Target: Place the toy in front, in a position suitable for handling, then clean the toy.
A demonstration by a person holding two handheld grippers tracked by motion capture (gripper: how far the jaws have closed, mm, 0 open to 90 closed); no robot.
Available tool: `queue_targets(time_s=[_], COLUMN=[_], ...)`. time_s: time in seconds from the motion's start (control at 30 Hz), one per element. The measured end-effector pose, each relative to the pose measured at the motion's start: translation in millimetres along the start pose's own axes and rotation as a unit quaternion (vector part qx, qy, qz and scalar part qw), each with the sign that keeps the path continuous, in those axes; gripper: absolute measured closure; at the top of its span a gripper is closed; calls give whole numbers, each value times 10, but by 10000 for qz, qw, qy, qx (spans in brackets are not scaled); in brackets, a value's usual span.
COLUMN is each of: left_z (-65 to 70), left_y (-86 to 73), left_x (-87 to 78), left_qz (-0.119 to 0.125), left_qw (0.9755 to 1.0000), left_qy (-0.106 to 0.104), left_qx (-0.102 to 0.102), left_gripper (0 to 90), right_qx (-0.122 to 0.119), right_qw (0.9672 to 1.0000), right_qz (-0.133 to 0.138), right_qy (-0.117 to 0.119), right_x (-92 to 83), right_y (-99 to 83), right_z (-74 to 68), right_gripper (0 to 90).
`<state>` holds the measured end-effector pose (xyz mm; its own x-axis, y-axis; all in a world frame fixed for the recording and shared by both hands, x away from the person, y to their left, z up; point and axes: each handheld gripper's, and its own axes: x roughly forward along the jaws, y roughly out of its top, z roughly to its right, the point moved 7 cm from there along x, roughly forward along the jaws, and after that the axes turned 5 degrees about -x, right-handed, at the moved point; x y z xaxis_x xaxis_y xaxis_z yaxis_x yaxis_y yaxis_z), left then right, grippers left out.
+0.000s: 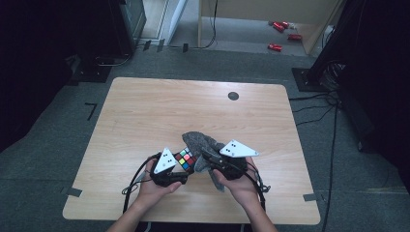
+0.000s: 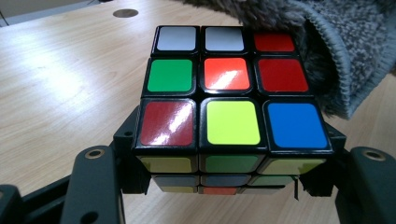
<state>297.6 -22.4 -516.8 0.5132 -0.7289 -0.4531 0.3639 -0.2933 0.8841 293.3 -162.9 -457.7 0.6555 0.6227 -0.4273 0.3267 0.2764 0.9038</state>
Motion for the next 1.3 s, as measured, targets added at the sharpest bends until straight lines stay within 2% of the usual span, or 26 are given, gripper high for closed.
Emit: queue_targets(time_s=[0.13,0.27,0.37,0.5,0.57,0.7,0.77,0.83,0.9,1.03,1.1,1.17,1.2,1.23,1.3], left_z=[44,55,60,62,63,43,45,68,99,107,106,97,89,80,62], left_y=[-7,18,57,63,75,92,76,69,90,123,138,147,149,151,163], left_x=[7,-21,-61,-72,-85,-100,-93,-84,-79,-86,-101,-118,-127,-136,-156], left_qz=[4,122,256,284,335,369,331,303,345,397,450,482,498,519,590], left_qw=[10000,9999,9995,9994,9992,9990,9991,9991,9988,9986,9984,9983,9982,9980,9975], left_qy=[-10,-94,-191,-201,-203,-243,-242,-284,-315,-348,-337,-329,-342,-355,-375], left_qx=[57,54,37,64,80,33,72,92,112,58,61,59,48,28,-21], left_gripper=[349,349,349,349,349,349,349,349,349,349,349,349,349,349,349], right_qx=[59,332,437,513,541,496,607,591,421,535,672,707,752,752,715], right_qw=[10000,9994,9989,9983,9981,9983,9978,9977,9982,9976,9971,9970,9965,9965,9965], right_qz=[-45,-15,29,36,-110,-227,82,175,269,290,143,96,-17,-17,-235], right_qy=[5,112,195,259,266,226,254,288,328,333,318,313,352,352,352], right_x=[24,46,59,74,103,109,27,3,-22,-11,32,48,76,76,95], right_y=[-69,-125,-130,-152,-215,-248,-148,-108,-43,-66,-151,-177,-217,-217,-254], right_z=[-6,4,-2,6,29,69,76,59,-17,2,41,48,57,57,85], right_gripper=[685,685,686,687,686,681,681,681,682,682,685,685,685,685,682])
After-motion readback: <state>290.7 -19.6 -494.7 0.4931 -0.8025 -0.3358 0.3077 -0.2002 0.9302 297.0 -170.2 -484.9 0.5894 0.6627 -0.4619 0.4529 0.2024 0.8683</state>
